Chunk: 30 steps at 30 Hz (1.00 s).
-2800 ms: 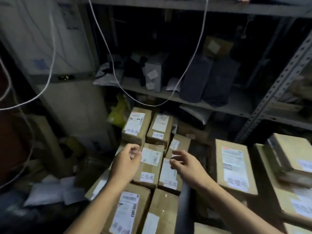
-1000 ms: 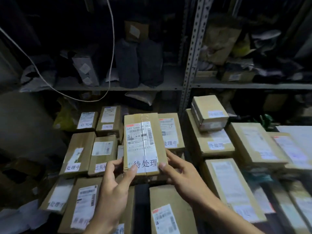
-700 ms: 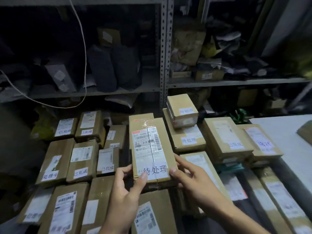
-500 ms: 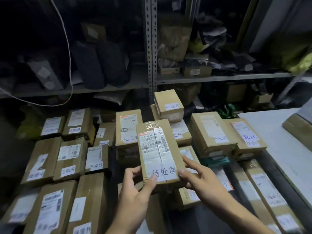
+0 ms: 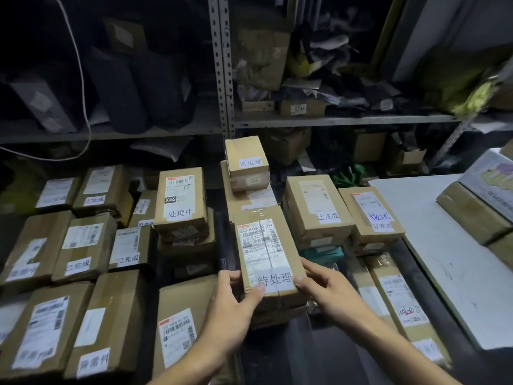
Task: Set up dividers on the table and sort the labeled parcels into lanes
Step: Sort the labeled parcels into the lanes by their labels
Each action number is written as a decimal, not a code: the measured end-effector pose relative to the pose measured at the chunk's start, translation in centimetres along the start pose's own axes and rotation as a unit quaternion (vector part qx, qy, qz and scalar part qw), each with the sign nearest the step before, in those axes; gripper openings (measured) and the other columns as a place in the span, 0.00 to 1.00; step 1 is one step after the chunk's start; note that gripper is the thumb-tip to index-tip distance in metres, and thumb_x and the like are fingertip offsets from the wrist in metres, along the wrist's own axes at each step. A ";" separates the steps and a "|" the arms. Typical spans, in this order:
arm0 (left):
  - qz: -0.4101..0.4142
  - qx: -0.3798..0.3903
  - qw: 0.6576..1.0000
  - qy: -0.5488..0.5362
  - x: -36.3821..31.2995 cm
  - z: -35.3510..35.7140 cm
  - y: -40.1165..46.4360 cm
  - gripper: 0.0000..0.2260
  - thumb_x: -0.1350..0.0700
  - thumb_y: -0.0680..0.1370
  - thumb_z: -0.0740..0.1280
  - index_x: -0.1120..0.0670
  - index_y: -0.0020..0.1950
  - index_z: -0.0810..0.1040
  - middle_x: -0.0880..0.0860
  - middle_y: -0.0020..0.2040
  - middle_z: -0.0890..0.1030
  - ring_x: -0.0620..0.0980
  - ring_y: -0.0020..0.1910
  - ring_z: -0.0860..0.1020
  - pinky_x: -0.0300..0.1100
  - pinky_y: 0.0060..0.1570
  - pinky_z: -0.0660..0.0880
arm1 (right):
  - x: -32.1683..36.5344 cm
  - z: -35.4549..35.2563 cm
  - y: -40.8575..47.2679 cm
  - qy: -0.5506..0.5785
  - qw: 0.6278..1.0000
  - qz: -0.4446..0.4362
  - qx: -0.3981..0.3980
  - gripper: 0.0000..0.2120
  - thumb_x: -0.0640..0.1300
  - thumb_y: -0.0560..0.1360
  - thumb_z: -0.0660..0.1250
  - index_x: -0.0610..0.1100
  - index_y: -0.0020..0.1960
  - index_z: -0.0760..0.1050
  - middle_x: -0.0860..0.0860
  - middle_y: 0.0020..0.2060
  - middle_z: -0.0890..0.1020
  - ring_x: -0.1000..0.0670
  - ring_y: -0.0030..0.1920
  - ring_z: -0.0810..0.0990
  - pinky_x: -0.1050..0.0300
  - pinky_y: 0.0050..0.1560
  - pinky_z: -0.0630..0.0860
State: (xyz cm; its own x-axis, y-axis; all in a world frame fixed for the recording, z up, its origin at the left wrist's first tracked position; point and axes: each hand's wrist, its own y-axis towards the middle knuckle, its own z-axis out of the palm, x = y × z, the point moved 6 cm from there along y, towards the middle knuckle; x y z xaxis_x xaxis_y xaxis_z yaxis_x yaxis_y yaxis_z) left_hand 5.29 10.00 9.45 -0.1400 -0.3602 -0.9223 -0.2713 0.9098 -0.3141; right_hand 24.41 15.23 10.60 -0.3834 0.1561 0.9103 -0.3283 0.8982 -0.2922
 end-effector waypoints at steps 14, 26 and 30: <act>-0.007 -0.006 1.000 0.018 2.1 1.4 0.9 0.19 0.47 0.73 0.74 0.41 0.55 0.66 0.38 0.56 0.75 0.35 0.54 0.74 0.33 0.49 0.70 | -2.3 -0.7 1.3 -0.012 1.000 0.011 -0.005 0.17 0.56 0.70 0.67 0.72 0.57 0.76 0.68 0.54 0.82 0.66 0.57 0.79 0.72 0.50 0.74; 0.066 -0.053 0.996 -0.019 -0.8 -2.8 2.8 0.20 0.48 0.73 0.73 0.38 0.59 0.67 0.38 0.58 0.71 0.32 0.57 0.71 0.27 0.45 0.69 | 5.1 0.4 2.0 -0.206 0.964 -0.136 -0.099 0.23 0.55 0.78 0.65 0.62 0.71 0.66 0.70 0.63 0.67 0.65 0.67 0.65 0.63 0.66 0.64; 0.089 -0.098 0.989 -0.071 -1.3 -7.3 3.2 0.15 0.53 0.75 0.72 0.42 0.58 0.72 0.43 0.58 0.76 0.34 0.57 0.74 0.31 0.52 0.70 | 9.5 5.5 3.4 -0.207 0.958 -0.190 -0.049 0.25 0.55 0.78 0.65 0.60 0.74 0.65 0.66 0.66 0.69 0.67 0.67 0.66 0.68 0.66 0.65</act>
State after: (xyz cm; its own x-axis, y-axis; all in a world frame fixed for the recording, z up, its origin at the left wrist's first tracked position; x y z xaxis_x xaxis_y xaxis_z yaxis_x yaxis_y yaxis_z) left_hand -2.36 11.87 11.29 -0.0710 -0.1537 -0.9856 -0.4351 0.8939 -0.1081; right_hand 14.89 17.48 16.61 -0.5691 -0.3488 0.7447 -0.4374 0.8952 0.0850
